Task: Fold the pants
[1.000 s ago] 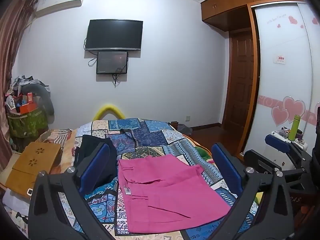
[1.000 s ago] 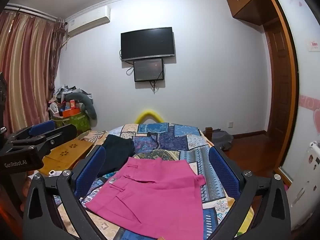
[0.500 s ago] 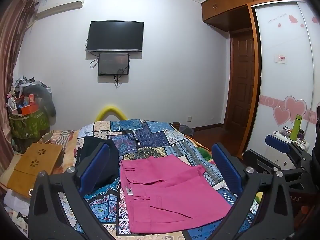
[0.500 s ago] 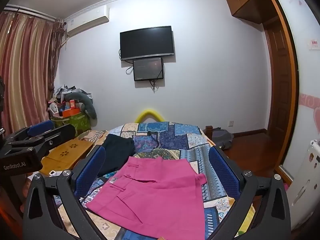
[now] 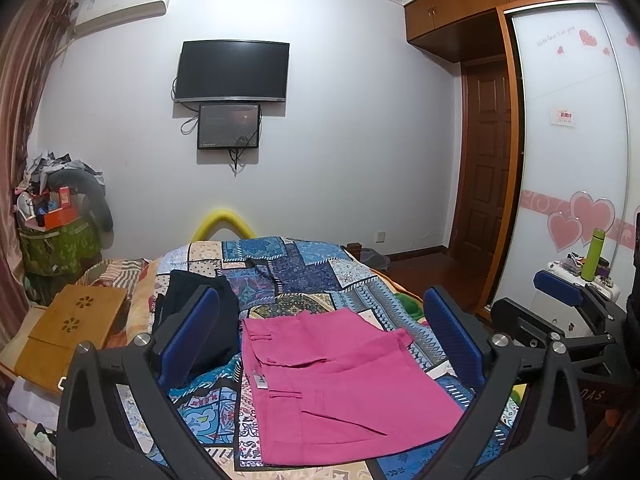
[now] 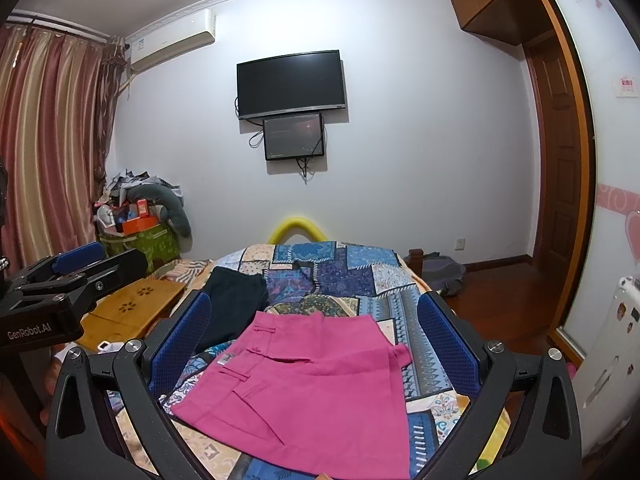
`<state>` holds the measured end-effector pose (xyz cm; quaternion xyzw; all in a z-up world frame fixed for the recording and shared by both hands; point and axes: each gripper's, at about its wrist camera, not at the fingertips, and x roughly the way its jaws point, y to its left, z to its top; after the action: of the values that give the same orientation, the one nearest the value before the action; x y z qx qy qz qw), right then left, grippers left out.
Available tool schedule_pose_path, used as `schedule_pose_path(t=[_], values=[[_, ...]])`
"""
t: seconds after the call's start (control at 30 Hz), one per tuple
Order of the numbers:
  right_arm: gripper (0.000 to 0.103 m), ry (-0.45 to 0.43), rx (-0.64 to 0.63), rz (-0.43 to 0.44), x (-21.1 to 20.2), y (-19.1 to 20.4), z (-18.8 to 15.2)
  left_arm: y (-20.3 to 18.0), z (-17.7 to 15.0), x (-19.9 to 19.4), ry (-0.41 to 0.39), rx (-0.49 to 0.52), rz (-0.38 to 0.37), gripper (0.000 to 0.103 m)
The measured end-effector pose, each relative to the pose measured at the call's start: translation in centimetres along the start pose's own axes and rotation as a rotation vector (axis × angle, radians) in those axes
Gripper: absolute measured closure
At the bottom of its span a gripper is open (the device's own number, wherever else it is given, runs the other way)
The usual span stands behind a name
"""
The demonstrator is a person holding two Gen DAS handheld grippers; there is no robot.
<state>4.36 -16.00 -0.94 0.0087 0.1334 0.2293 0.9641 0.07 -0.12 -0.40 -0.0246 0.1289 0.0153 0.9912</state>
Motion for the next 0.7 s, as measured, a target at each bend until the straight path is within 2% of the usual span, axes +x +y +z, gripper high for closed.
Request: schedule_pose_path(t=[0.7], values=[[0.000,-0.003,0.009,-0.008,-0.36,-0.22,-0.05,-0.28,0.17,-0.35,-0.008,0.009,0.002,0.000]])
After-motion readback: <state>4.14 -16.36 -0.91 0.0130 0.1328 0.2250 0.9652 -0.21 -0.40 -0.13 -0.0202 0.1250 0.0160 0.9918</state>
